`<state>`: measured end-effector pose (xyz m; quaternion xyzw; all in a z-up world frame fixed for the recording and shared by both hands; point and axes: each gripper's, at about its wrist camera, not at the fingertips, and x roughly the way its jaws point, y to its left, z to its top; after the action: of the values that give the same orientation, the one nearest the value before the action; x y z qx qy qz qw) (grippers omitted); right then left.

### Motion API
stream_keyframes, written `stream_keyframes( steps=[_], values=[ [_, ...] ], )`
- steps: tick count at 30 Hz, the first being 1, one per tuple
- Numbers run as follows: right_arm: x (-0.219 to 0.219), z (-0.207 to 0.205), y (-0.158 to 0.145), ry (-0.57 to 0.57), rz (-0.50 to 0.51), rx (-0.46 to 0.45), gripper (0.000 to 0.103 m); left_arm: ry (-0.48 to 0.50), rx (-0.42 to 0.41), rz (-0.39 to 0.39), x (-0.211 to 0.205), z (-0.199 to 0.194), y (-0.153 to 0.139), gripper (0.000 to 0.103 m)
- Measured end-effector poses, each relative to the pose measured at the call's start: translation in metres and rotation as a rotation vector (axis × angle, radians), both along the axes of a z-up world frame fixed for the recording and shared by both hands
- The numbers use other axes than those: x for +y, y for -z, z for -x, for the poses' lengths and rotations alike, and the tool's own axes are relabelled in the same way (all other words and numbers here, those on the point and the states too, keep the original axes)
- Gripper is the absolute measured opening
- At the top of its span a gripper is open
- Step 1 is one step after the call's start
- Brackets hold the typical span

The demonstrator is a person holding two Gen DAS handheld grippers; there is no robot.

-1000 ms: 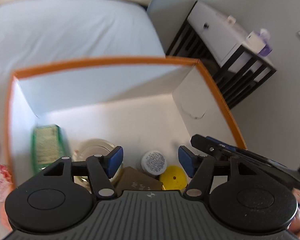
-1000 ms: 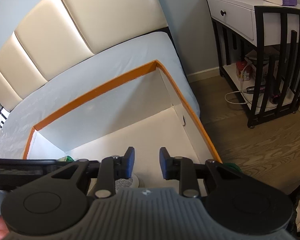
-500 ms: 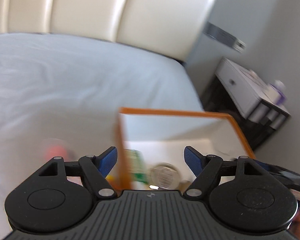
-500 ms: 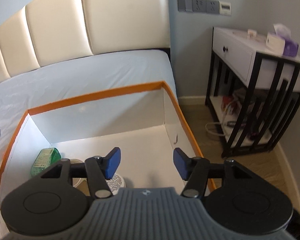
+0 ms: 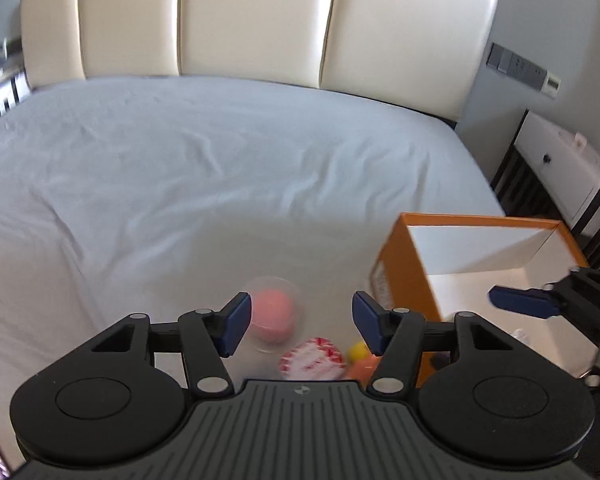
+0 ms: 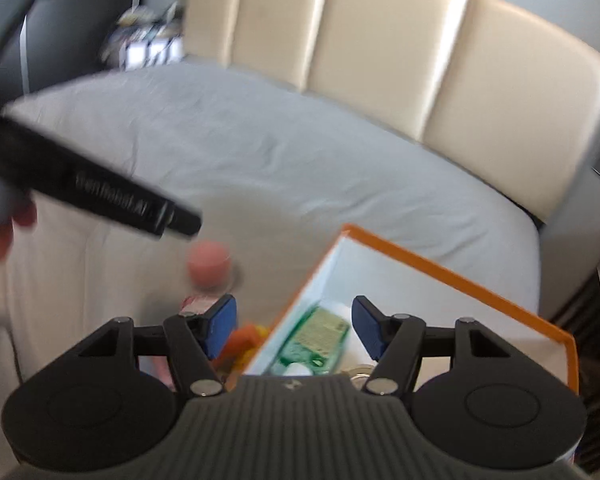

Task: Organize rigid objects
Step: 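Move both tools out of the orange box toward the items on the bed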

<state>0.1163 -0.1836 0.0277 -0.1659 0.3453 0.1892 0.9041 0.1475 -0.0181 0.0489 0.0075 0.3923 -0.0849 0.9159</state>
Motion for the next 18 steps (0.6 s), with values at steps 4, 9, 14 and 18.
stream_keyframes(
  steps=[4,9,14,18],
  values=[
    [0.025,-0.023,0.028,-0.054,0.135,0.12,0.064,0.022,0.017,-0.035,0.011,-0.008,0.002,0.071],
    [0.035,-0.045,0.051,-0.11,0.237,0.23,0.061,0.031,0.061,0.069,0.013,-0.013,0.03,0.071],
    [0.042,-0.052,0.058,-0.151,0.303,0.308,0.061,0.061,0.084,0.1,0.011,-0.017,0.054,0.071],
    [0.038,-0.065,0.062,-0.142,0.282,0.378,0.061,0.051,0.096,0.114,0.017,-0.021,0.061,0.07]
  ],
)
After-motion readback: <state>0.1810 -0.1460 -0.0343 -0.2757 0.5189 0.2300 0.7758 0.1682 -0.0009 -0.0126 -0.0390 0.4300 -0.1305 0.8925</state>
